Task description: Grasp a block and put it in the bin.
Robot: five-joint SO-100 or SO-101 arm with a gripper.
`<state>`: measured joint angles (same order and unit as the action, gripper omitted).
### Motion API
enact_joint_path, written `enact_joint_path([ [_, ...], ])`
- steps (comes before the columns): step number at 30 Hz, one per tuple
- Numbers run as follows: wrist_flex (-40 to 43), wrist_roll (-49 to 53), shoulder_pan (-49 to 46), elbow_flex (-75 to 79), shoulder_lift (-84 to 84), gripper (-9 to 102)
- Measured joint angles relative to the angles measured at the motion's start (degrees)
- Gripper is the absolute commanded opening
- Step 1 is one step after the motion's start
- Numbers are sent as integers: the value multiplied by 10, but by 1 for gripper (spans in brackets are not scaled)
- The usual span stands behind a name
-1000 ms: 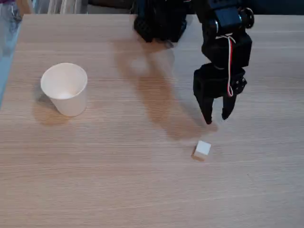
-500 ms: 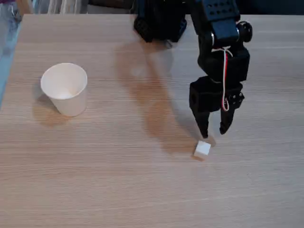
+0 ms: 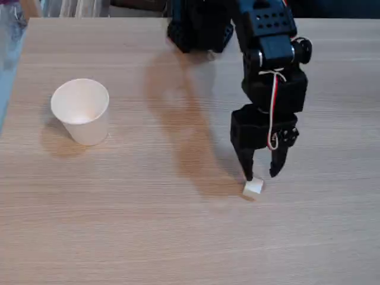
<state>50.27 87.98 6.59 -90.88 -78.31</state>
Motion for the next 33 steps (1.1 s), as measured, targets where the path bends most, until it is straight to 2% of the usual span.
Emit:
enact_joint_path([
  [33,0,-28,-16,33,35,26],
])
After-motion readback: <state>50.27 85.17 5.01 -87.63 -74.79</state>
